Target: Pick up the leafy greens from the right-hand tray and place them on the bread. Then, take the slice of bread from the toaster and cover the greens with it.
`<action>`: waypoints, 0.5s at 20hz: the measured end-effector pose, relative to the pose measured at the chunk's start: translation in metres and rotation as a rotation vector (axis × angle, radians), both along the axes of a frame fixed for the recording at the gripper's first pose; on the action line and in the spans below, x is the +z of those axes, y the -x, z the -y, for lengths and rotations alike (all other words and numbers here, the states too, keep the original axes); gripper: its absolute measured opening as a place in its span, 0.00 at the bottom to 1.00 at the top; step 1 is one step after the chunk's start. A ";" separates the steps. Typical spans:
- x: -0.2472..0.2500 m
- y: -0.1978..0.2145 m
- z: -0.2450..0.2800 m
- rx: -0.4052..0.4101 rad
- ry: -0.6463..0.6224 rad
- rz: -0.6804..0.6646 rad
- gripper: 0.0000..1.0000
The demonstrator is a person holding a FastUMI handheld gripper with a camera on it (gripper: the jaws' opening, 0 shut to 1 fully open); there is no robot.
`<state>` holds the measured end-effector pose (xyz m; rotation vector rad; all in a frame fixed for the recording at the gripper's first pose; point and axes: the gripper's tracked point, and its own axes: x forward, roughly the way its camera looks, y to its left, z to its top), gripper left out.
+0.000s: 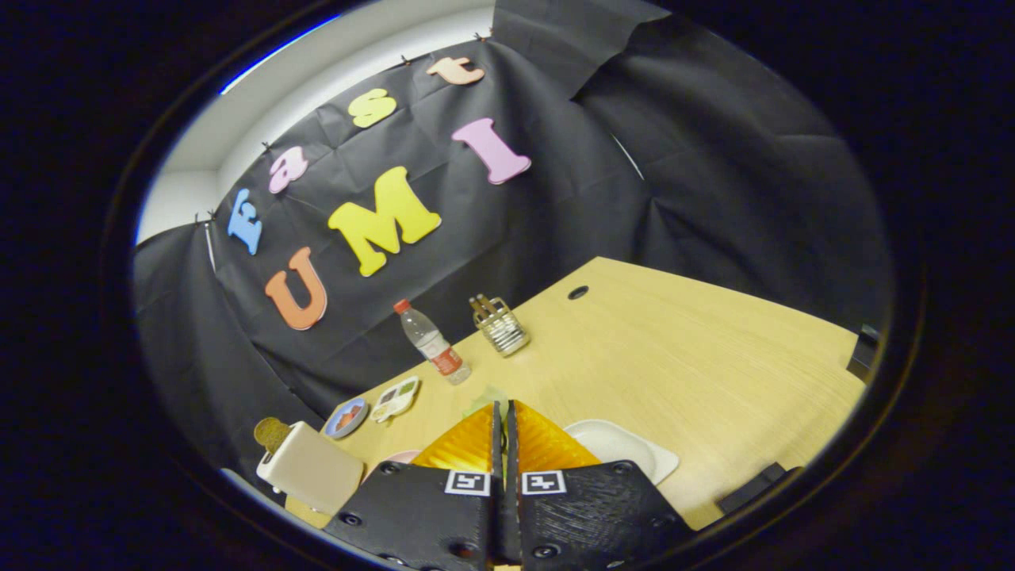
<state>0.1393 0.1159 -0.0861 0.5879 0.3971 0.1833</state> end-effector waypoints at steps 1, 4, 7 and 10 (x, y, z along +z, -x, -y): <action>0.012 0.004 -0.013 0.013 -0.003 0.025 0.00; 0.038 0.010 -0.054 0.065 -0.013 0.081 0.00; 0.050 0.014 -0.101 0.123 -0.026 0.109 0.00; 0.050 0.017 -0.150 0.189 -0.043 0.100 0.00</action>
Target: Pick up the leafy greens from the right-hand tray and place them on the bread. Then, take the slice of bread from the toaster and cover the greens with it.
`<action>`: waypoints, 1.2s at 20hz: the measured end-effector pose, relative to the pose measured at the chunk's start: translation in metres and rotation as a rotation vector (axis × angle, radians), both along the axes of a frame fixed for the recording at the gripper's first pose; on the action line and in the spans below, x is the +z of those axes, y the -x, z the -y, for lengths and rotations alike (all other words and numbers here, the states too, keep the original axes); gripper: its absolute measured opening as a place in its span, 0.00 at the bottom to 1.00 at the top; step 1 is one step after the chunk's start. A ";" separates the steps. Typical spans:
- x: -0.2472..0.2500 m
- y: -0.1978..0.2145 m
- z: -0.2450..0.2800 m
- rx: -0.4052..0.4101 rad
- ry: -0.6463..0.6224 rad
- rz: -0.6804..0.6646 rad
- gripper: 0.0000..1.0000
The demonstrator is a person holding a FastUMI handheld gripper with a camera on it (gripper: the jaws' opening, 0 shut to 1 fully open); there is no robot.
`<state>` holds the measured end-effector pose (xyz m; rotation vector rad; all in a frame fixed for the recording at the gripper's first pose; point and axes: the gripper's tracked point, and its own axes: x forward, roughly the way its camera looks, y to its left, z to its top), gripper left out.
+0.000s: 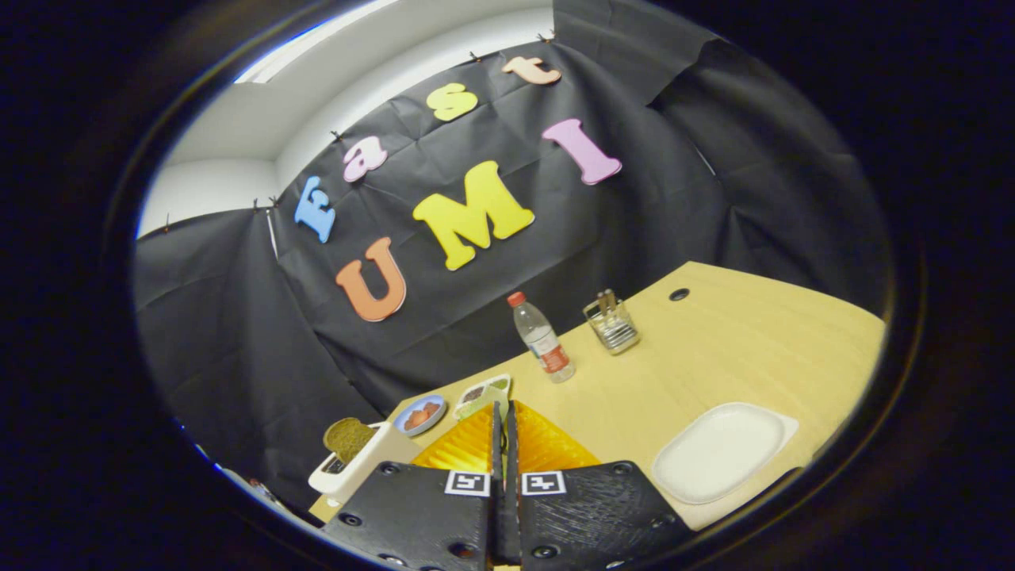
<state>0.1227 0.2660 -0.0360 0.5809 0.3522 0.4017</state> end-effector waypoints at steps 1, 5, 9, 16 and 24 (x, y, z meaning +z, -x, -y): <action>-0.002 0.003 -0.015 0.022 -0.003 -0.006 0.00; -0.018 0.013 -0.074 0.089 -0.032 -0.016 0.00; -0.041 0.017 -0.104 0.117 -0.064 -0.073 0.00; -0.084 0.006 -0.088 0.045 -0.042 -0.160 0.00; -0.120 -0.006 -0.061 -0.016 0.124 -0.154 0.01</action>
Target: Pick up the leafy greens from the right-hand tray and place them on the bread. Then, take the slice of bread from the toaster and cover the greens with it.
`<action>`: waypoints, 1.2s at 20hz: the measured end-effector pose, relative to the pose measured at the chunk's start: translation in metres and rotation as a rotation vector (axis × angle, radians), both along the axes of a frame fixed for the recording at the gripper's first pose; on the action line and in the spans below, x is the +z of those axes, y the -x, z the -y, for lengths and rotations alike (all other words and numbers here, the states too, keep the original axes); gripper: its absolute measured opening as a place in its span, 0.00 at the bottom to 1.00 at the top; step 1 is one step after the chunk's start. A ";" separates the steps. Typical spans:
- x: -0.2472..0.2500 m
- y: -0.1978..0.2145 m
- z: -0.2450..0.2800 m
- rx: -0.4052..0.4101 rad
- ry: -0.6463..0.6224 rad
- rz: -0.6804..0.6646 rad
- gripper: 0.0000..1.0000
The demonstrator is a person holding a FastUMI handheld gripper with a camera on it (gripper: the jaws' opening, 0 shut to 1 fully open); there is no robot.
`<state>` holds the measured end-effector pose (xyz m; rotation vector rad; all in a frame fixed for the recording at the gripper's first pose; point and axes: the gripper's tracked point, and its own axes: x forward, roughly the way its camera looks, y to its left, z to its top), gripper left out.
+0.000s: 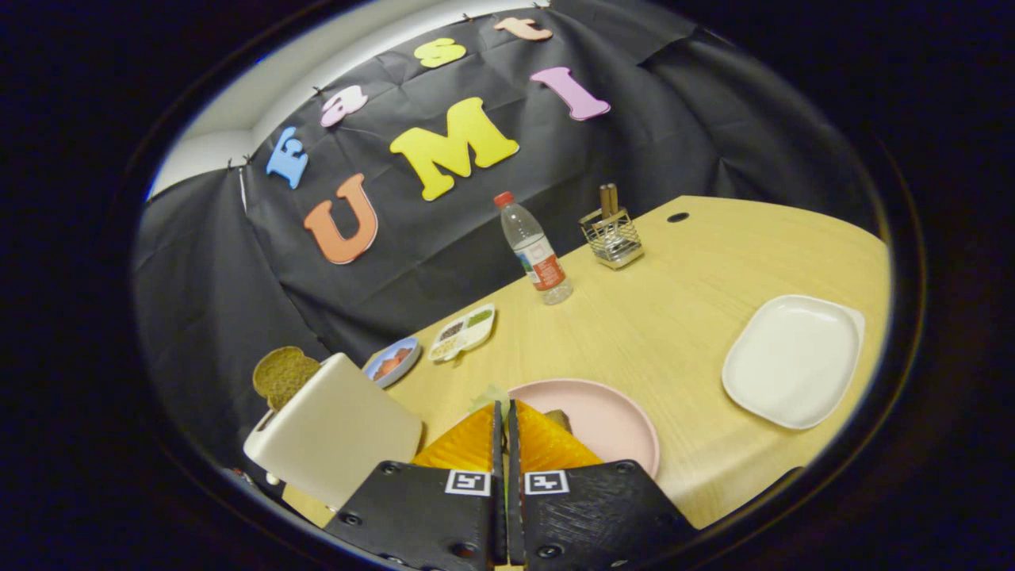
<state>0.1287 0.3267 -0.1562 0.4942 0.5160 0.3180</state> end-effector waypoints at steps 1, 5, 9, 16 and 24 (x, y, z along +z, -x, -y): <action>-0.003 0.001 0.001 0.007 0.028 0.005 0.04; 0.001 -0.005 0.011 0.018 0.084 0.069 0.31; 0.006 -0.007 0.030 -0.022 0.134 0.116 0.68; 0.065 0.013 0.059 -0.123 0.305 0.331 0.95; 0.137 0.051 0.017 -0.120 0.338 0.482 0.95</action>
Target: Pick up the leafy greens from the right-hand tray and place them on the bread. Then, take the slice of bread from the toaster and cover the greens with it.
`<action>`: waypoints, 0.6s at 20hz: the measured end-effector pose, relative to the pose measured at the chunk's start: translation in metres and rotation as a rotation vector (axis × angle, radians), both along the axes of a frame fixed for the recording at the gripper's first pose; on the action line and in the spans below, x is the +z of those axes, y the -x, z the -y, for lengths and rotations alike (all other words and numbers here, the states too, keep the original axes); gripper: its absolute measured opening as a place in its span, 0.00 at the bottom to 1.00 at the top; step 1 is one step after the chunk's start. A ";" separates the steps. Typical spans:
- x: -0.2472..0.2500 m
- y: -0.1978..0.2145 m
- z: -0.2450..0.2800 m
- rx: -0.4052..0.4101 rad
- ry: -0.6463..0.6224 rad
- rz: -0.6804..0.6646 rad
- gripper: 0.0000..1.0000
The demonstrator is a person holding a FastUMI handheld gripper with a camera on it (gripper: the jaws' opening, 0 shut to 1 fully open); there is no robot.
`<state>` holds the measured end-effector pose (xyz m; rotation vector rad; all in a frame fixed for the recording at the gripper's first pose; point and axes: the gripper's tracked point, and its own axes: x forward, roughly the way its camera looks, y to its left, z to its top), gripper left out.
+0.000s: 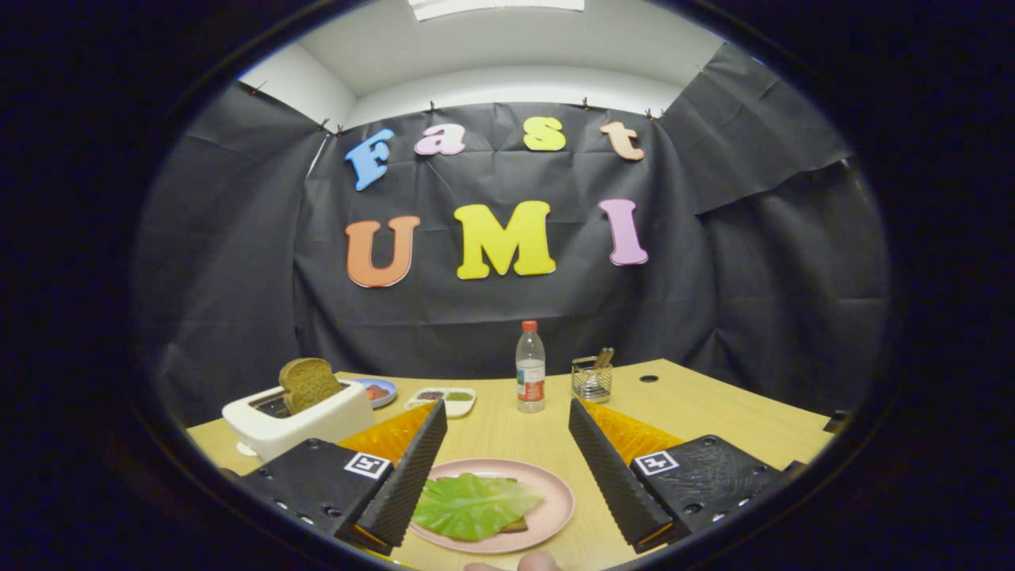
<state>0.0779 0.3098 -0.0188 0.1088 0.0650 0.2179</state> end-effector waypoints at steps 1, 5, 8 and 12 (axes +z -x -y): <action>0.003 0.003 -0.010 0.007 0.008 0.008 0.95; 0.012 0.017 -0.066 0.085 -0.006 -0.012 0.96; 0.018 0.027 -0.108 0.135 -0.028 -0.045 0.95; 0.022 0.028 -0.157 0.190 -0.033 -0.082 0.96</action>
